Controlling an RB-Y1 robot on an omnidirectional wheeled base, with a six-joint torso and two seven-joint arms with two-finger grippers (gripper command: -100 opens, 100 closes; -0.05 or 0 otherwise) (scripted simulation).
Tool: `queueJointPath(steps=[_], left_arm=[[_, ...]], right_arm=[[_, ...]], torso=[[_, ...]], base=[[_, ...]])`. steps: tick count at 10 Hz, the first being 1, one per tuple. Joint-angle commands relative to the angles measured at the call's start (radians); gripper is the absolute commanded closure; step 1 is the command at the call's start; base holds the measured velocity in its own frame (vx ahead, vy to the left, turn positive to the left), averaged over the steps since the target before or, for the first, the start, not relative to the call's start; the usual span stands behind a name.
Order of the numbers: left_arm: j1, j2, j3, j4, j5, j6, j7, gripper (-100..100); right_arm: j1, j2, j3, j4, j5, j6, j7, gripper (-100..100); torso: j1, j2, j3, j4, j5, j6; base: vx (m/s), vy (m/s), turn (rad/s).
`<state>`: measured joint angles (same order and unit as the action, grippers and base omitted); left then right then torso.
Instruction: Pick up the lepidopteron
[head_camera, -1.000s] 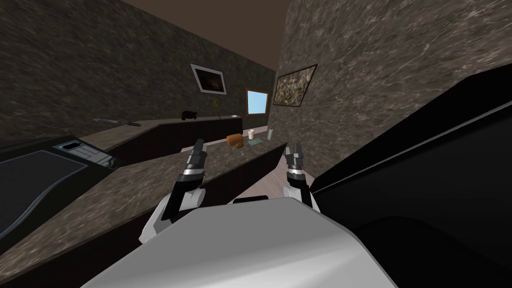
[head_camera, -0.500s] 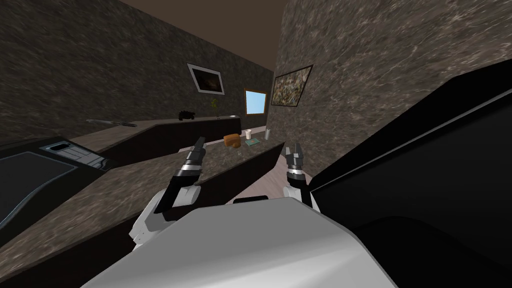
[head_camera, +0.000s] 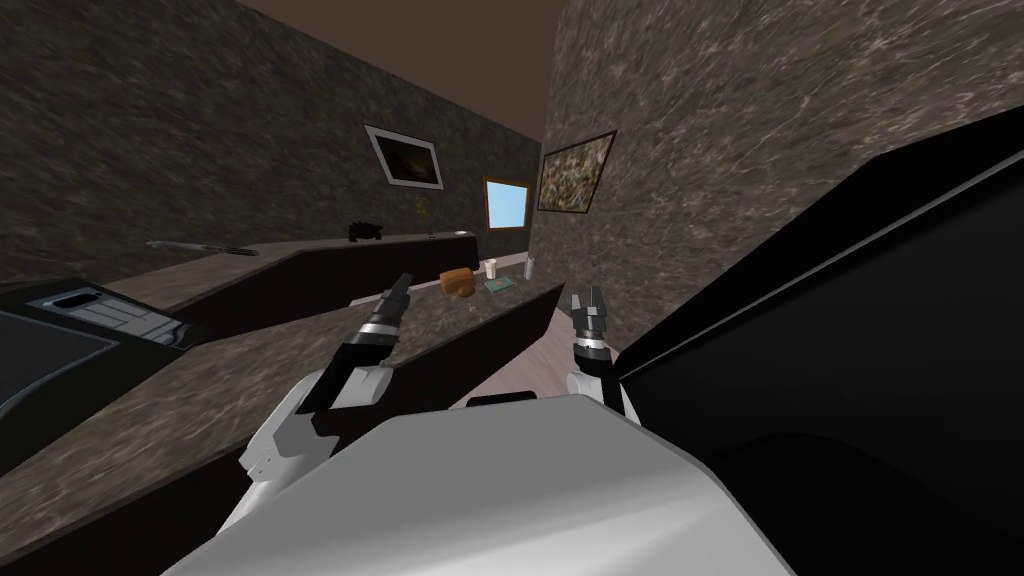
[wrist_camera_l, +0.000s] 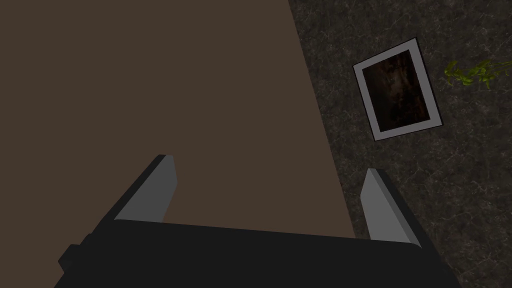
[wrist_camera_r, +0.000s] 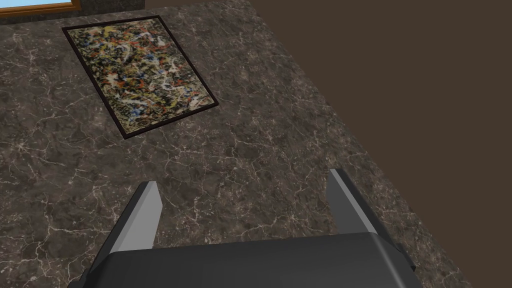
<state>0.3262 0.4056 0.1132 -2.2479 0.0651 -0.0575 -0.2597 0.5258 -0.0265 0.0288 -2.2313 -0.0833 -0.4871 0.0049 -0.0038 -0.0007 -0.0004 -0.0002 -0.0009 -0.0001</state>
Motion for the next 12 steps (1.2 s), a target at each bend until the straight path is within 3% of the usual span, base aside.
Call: queueJointPath(steps=[1,2,5,6,9,10,11,12], left_arm=[[-0.016,0.039,0.011,0.011,0.023,0.05,-0.012,-100],[-0.016,0.039,0.011,0.011,0.023,0.065,-0.012,-100],[-0.032,0.103,0.026,0.03,0.063,0.15,-0.035,-100],[-0.032,0.103,0.026,0.03,0.063,0.163,-0.035,-100],[-0.043,0.169,0.037,0.054,0.106,0.25,-0.059,-100],[-0.043,0.169,0.037,0.054,0.106,0.266,-0.059,-100],[-0.047,0.202,0.04,0.068,0.129,0.308,-0.072,-100],[-0.047,0.202,0.04,0.068,0.129,0.319,-0.072,-100]], right_arm=[[0.0,0.0,0.0,0.0,0.0,0.0,0.0,0],[0.0,0.0,0.0,0.0,0.0,0.0,0.0,0],[0.0,0.0,0.0,0.0,0.0,0.0,0.0,0],[0.0,0.0,0.0,0.0,0.0,0.0,0.0,0],[0.0,0.0,0.0,0.0,0.0,0.0,0.0,0],[0.0,0.0,0.0,0.0,0.0,0.0,0.0,0],[0.0,0.0,0.0,0.0,0.0,0.0,0.0,0],[0.0,0.0,0.0,0.0,0.0,0.0,0.0,0]], torso=[[0.0,0.0,0.0,0.0,0.0,0.0],[-0.001,0.0,0.0,0.0,0.0,0.0],[0.0,0.0,0.0,0.0,0.0,0.0],[-0.001,0.0,0.0,0.0,0.0,0.0],[0.001,-0.001,-0.001,0.0,0.0,0.0],[0.0,-0.001,-0.001,0.0,0.0,0.0],[0.0,-0.001,-0.001,0.0,0.0,0.0],[0.0,-0.001,-0.001,0.0,0.0,0.0]], base=[[0.011,-0.071,-0.048],[0.009,-0.056,-0.029],[0.017,-0.072,-0.056],[0.017,-0.056,-0.031],[0.024,-0.055,-0.062],[0.027,-0.062,-0.043],[0.037,-0.064,-0.108],[0.032,-0.049,-0.035]])
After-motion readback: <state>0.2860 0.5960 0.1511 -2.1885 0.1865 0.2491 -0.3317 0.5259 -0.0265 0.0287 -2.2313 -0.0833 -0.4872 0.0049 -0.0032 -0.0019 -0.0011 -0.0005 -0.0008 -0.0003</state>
